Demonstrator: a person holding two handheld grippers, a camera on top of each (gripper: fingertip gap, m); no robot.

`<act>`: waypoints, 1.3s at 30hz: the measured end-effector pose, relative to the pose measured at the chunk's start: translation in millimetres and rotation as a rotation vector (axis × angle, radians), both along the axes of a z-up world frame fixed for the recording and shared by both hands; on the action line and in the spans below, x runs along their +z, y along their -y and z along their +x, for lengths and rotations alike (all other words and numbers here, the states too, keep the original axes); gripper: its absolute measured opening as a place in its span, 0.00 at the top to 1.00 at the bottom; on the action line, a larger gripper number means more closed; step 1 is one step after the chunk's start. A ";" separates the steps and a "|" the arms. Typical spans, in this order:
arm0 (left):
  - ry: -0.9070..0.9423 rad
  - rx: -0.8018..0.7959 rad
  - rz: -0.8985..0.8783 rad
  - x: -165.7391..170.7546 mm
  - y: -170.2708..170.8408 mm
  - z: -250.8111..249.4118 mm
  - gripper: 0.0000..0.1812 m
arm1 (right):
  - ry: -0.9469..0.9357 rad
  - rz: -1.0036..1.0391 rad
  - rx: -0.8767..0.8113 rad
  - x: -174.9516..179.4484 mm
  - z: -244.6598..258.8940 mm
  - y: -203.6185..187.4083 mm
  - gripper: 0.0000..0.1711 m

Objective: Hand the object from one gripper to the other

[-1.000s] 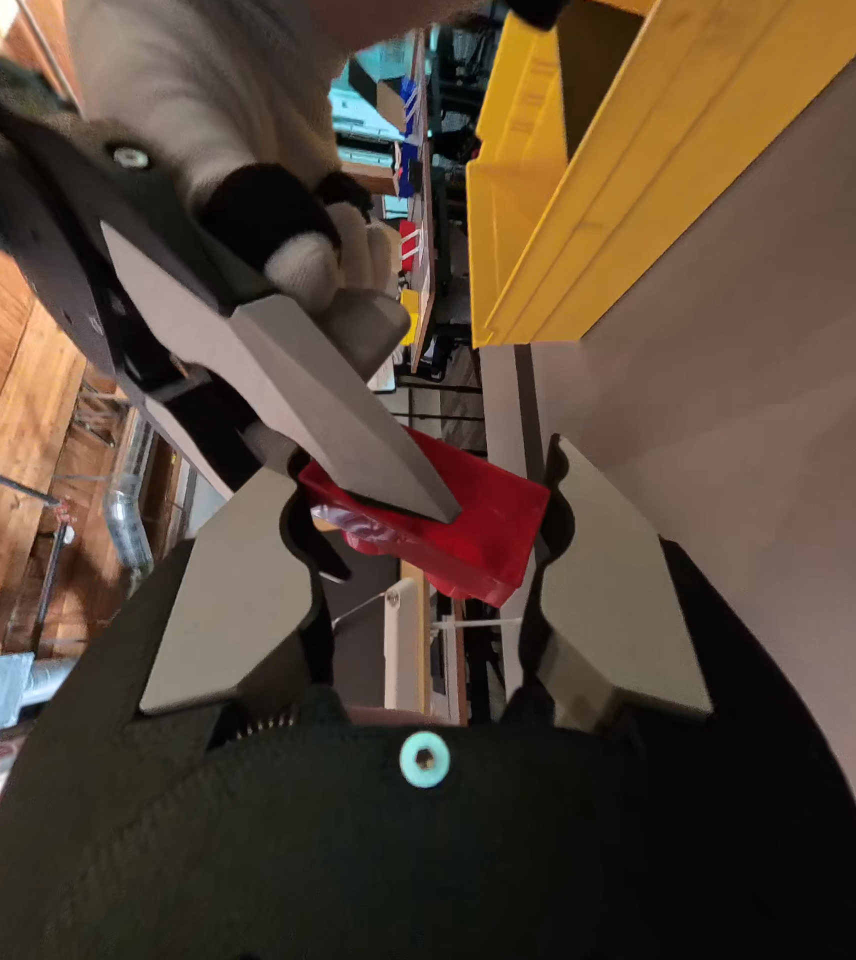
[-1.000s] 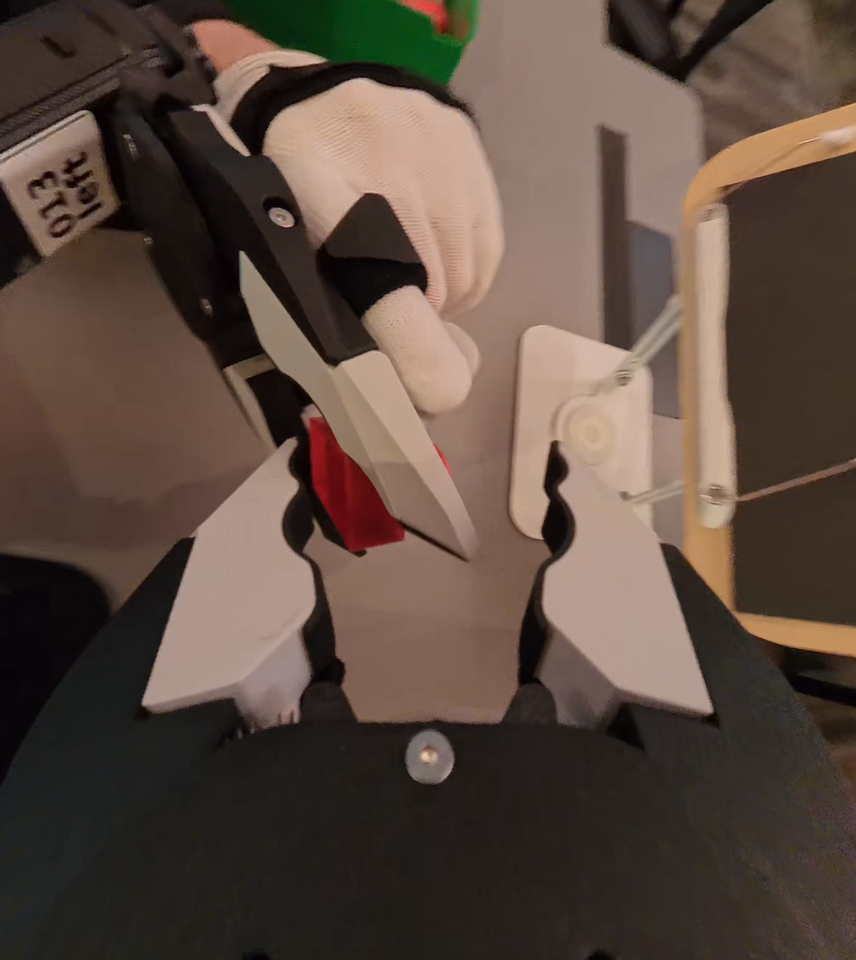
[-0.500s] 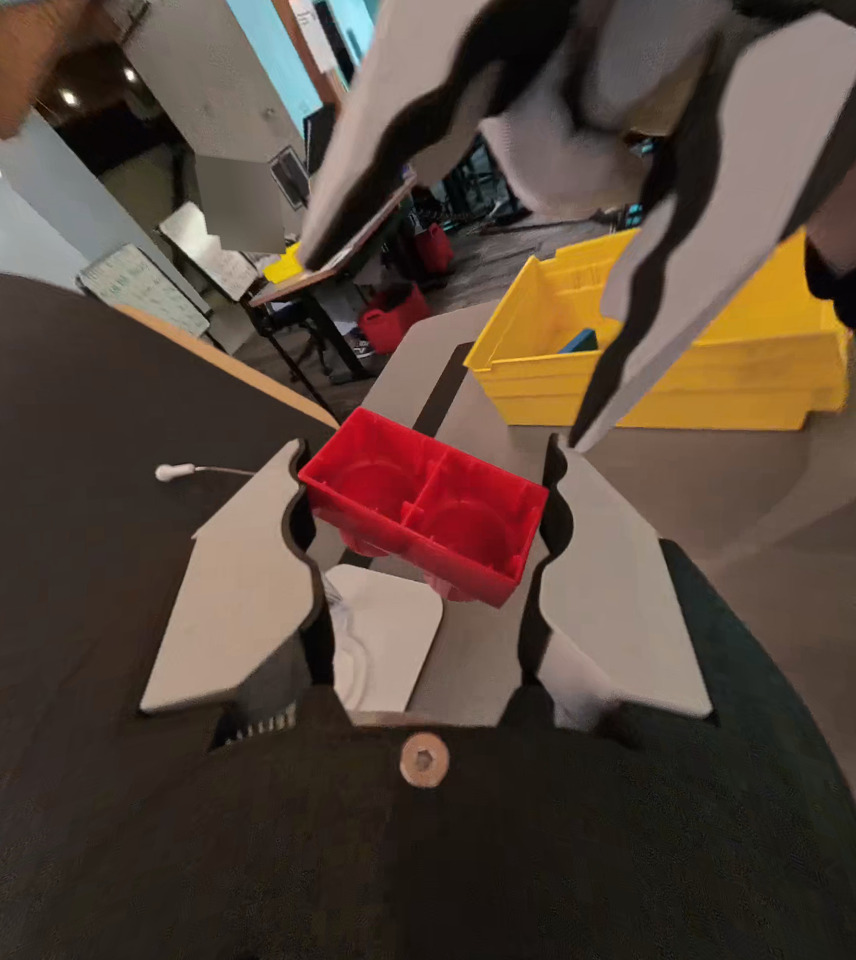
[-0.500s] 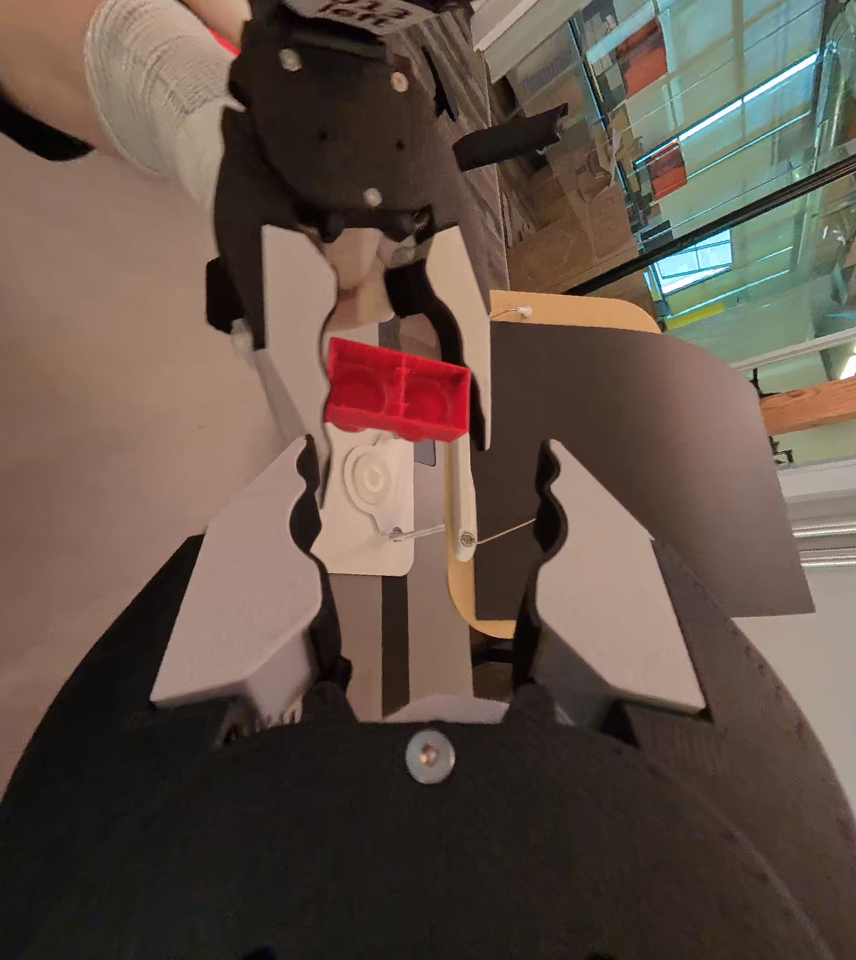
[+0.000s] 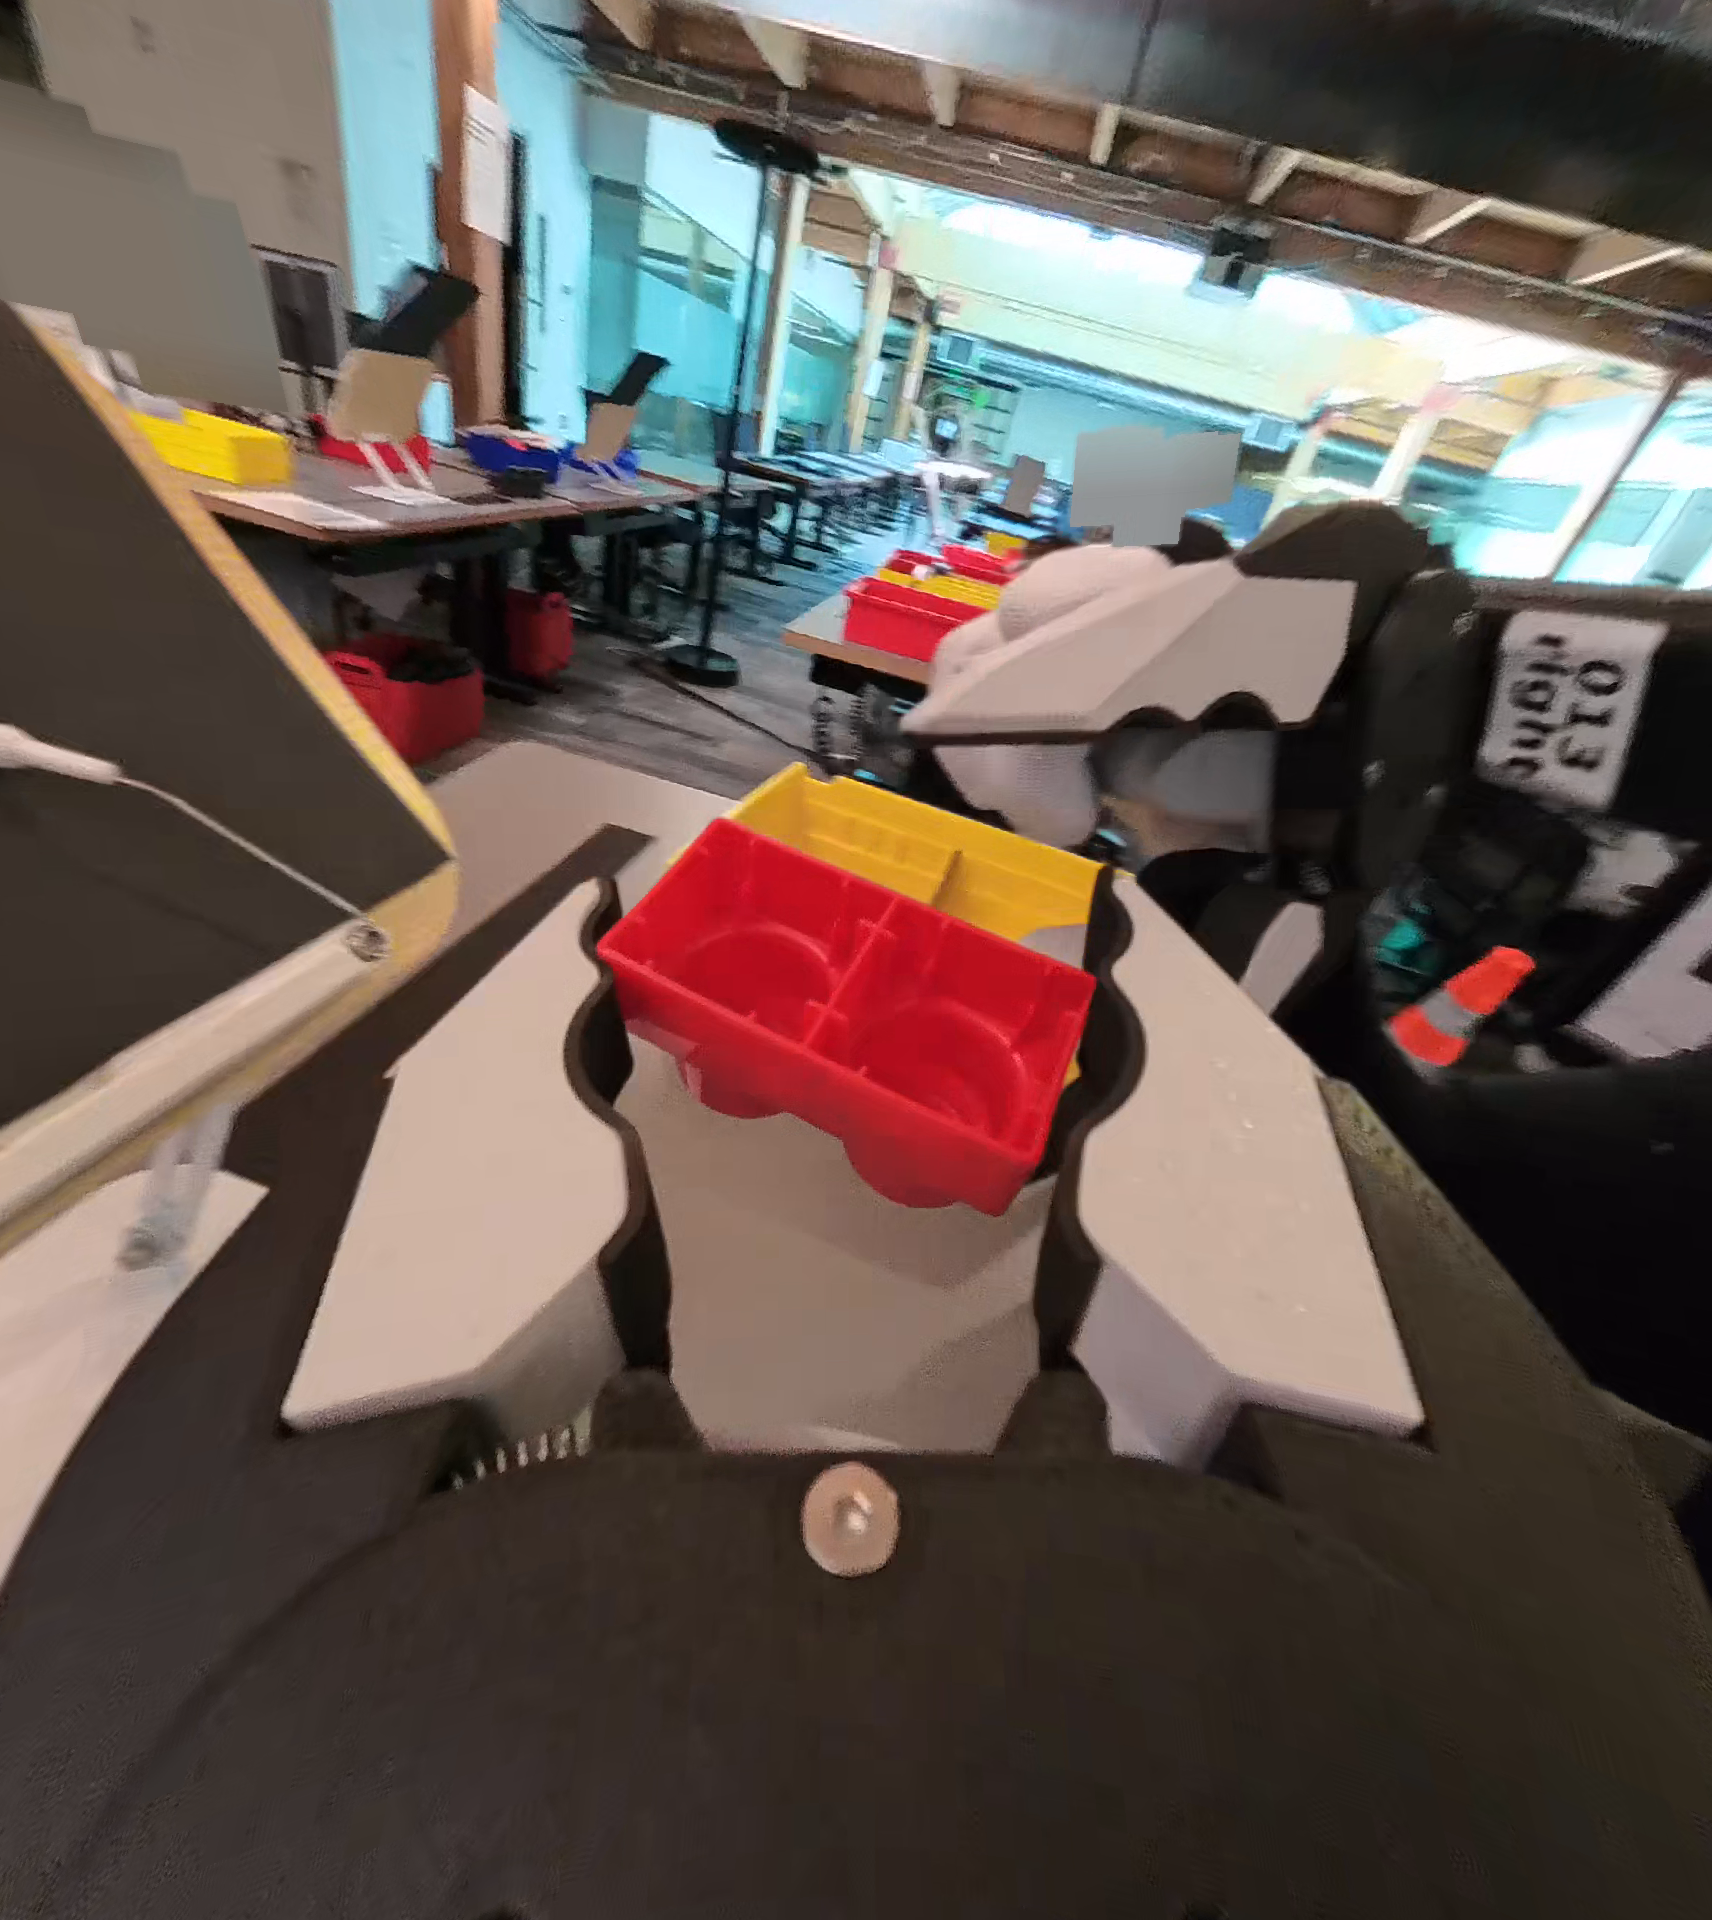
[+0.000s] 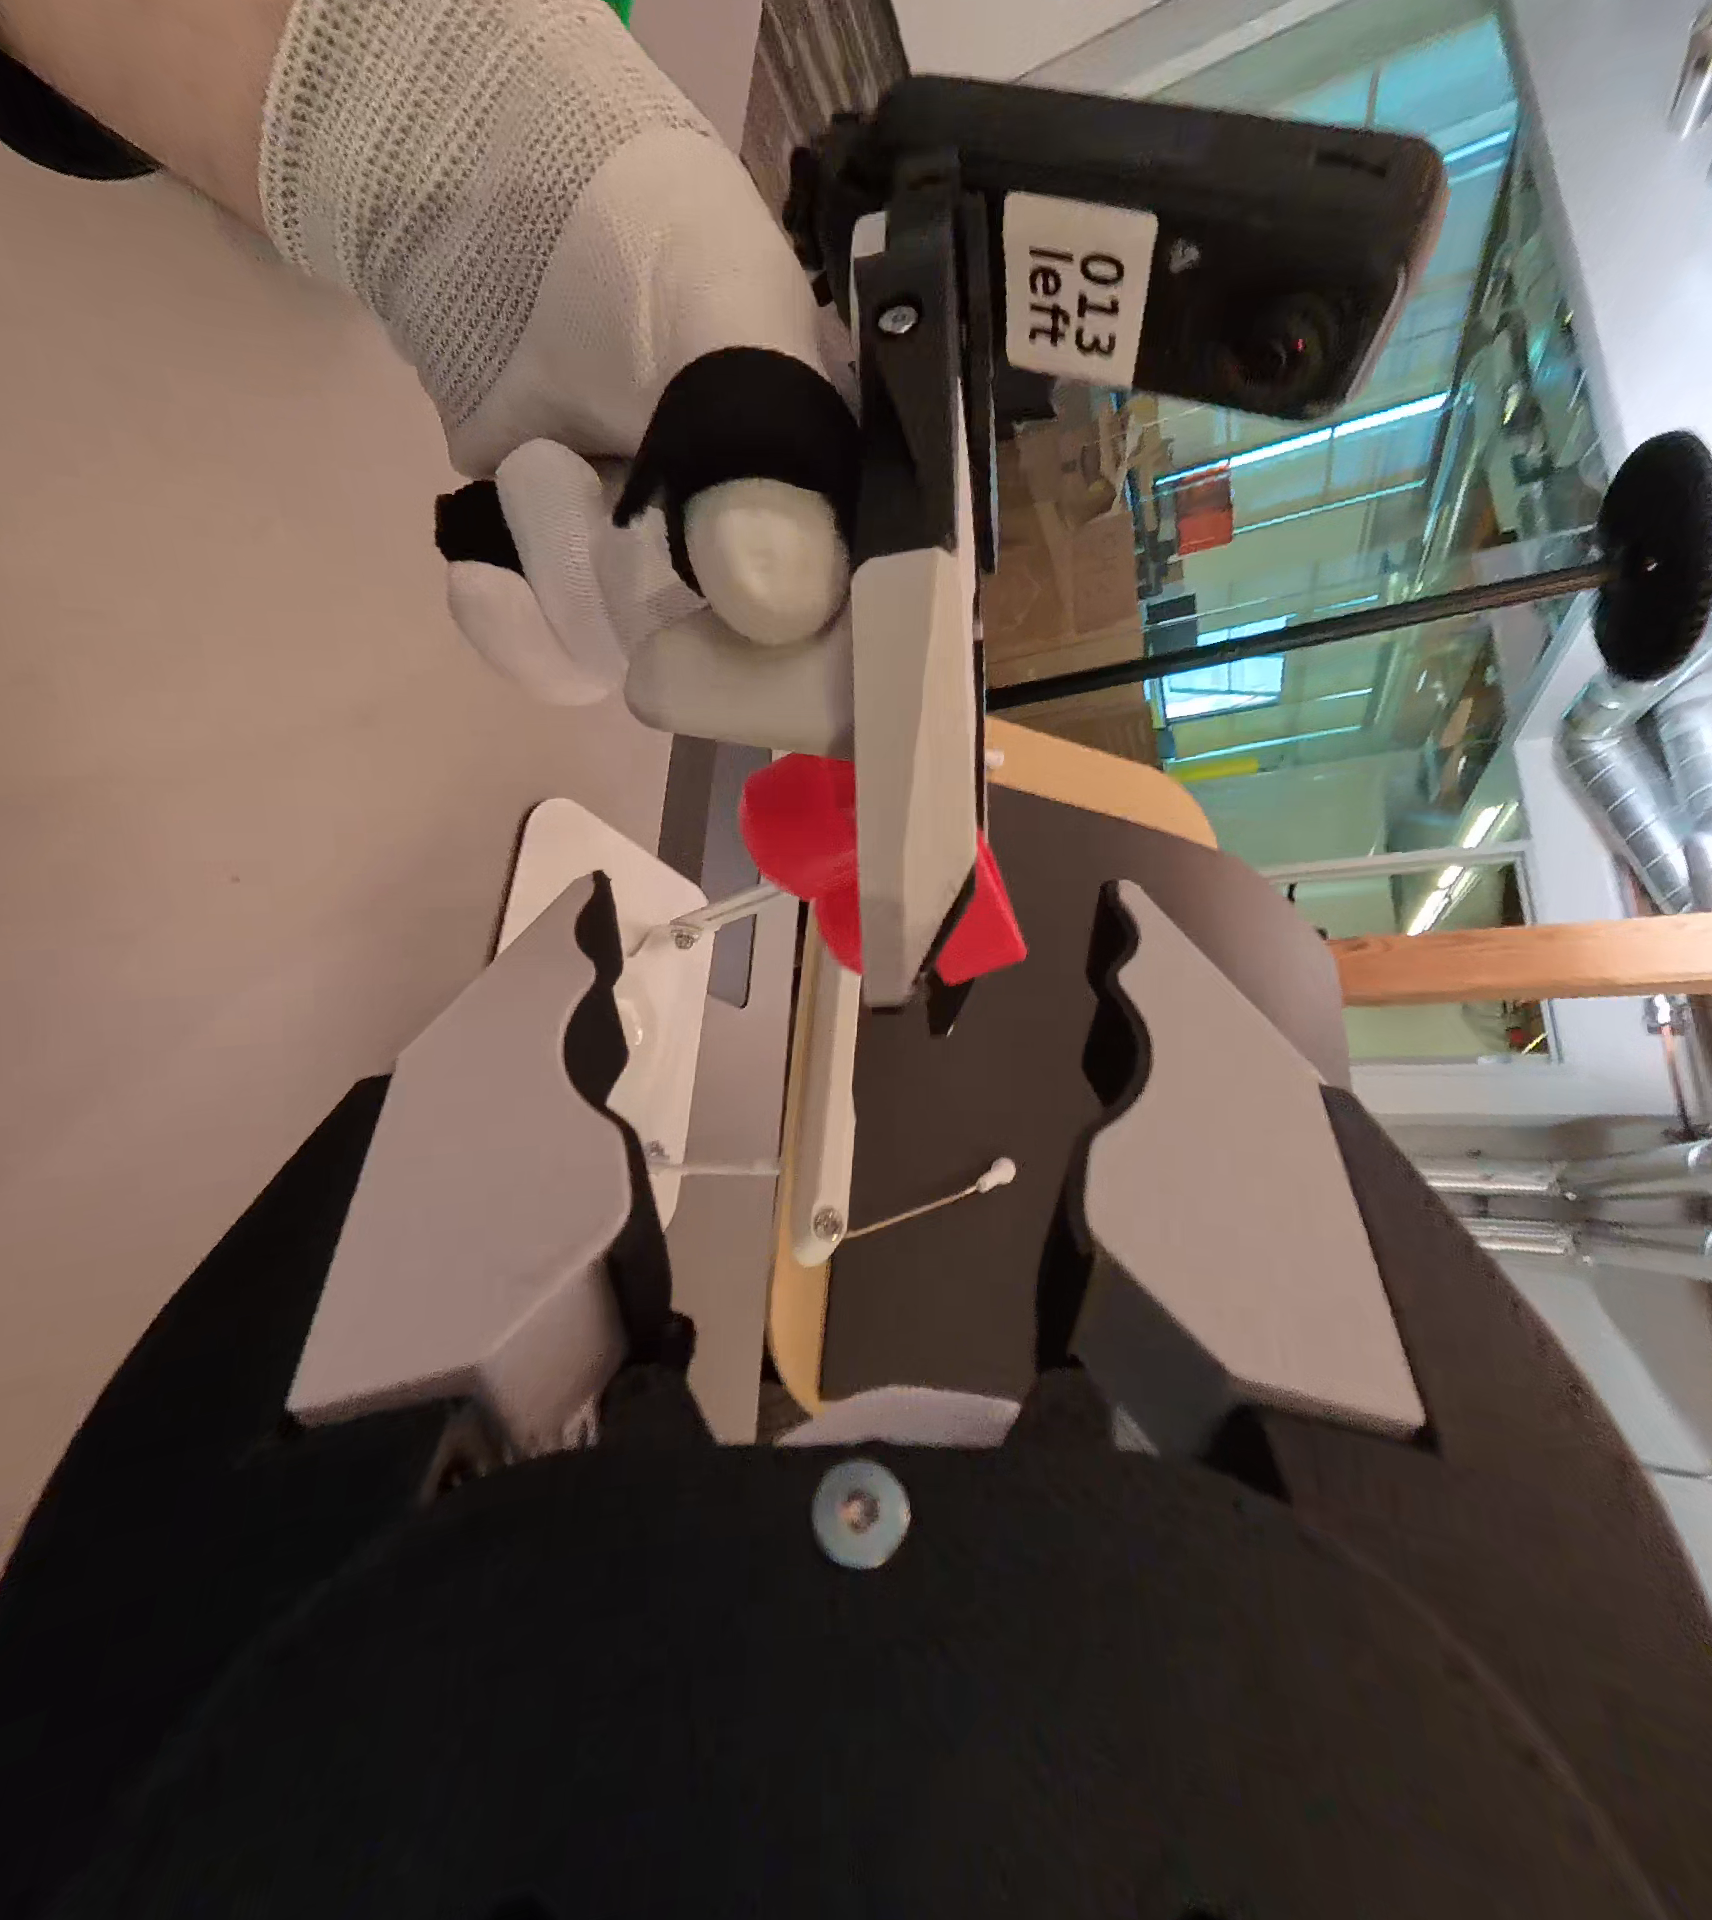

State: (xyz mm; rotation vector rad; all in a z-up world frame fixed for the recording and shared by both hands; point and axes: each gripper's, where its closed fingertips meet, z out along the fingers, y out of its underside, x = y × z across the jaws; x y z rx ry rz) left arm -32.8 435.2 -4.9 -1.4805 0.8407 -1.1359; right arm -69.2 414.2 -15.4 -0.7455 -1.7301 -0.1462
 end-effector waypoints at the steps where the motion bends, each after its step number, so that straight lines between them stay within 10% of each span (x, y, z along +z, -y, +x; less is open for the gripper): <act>1: -0.002 -0.049 -0.012 -0.3 7.1 1.7 0.52 | 0.000 0.016 0.007 -1.1 -4.7 0.5 0.48; 10: -0.067 -0.264 -0.031 -8.0 45.4 13.8 0.52 | 0.050 0.101 0.076 -17.6 -33.0 11.6 0.69; 20: -0.061 -0.245 -0.011 -2.5 45.4 10.8 0.49 | 0.060 0.067 0.038 -16.6 -28.0 5.8 0.71; 34: -0.032 -0.058 0.099 39.2 38.4 -32.0 0.52 | -0.136 -0.059 -0.416 38.6 81.8 -62.8 0.71; 39: -0.051 0.015 0.131 45.0 33.0 -46.4 0.54 | -0.078 -0.293 -0.728 1.7 179.9 -97.9 0.71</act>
